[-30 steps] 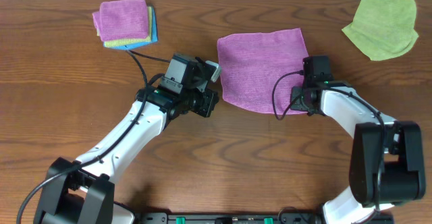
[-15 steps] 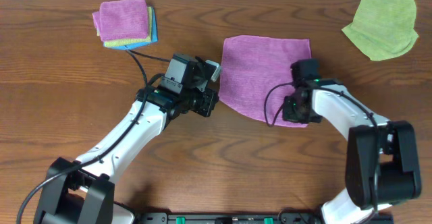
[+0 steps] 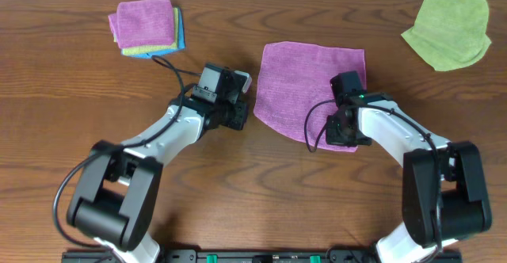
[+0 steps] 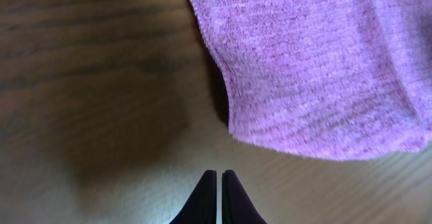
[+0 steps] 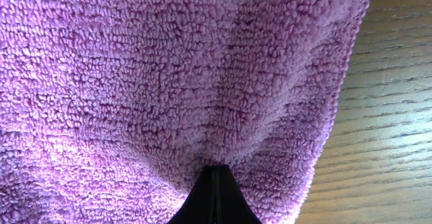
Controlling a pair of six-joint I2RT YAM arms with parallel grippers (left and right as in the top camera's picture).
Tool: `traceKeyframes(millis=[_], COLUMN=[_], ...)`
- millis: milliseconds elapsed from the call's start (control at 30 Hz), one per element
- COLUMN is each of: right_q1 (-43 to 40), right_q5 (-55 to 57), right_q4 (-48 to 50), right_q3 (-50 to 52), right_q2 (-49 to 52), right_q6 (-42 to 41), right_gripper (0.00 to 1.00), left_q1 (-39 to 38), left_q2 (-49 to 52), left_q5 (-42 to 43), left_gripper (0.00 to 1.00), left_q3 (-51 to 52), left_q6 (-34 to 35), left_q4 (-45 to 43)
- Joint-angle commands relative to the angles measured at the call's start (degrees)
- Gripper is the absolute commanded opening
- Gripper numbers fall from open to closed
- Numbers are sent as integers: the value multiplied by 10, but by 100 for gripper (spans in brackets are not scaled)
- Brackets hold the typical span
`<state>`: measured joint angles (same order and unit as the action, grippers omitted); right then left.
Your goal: Fold the cloth
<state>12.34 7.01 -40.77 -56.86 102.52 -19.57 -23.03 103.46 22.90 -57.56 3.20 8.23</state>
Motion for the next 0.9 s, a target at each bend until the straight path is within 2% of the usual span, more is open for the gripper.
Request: traceKeyframes(millis=[0, 200, 233, 267, 333, 367, 400, 567, 700, 833, 867], right_q1=[9, 9, 9, 9, 9, 9, 9, 9, 9, 9, 9], right_q5=[-38, -38, -38, -38, -38, -38, -38, -38, -38, -38, -38], right_q4=[-10, -12, -13, -13, -13, -13, -13, -12, -11, -10, -11], right_q3=[24, 24, 24, 24, 24, 24, 24, 24, 23, 22, 22], right_q2=[24, 24, 24, 24, 24, 24, 24, 24, 24, 24, 24], right_q6=[-11, -9, -5, -4, 0, 0, 0, 4, 7, 10, 10], right_gripper=[1, 1, 1, 1, 1, 1, 1, 1, 1, 1, 1], left_q1=[5, 13, 17, 19, 25, 33, 38, 68, 73, 73, 73], left_q2=[14, 29, 30, 30, 30, 30, 30, 30, 34, 50, 57], left_q5=[27, 27, 27, 27, 45, 77, 106, 191, 222, 276, 287], left_gripper=[6, 6, 9, 19, 27, 43, 48, 50, 67, 95, 95], left_q3=[-2, -2, -2, -2, -2, -2, -2, -2, -2, -2, -2], left_q6=[3, 27, 35, 42, 48, 48, 48, 78, 78, 78, 81], left_q4=[-27, -68, -68, -68, -69, -73, -75, -78, -86, -107, -113])
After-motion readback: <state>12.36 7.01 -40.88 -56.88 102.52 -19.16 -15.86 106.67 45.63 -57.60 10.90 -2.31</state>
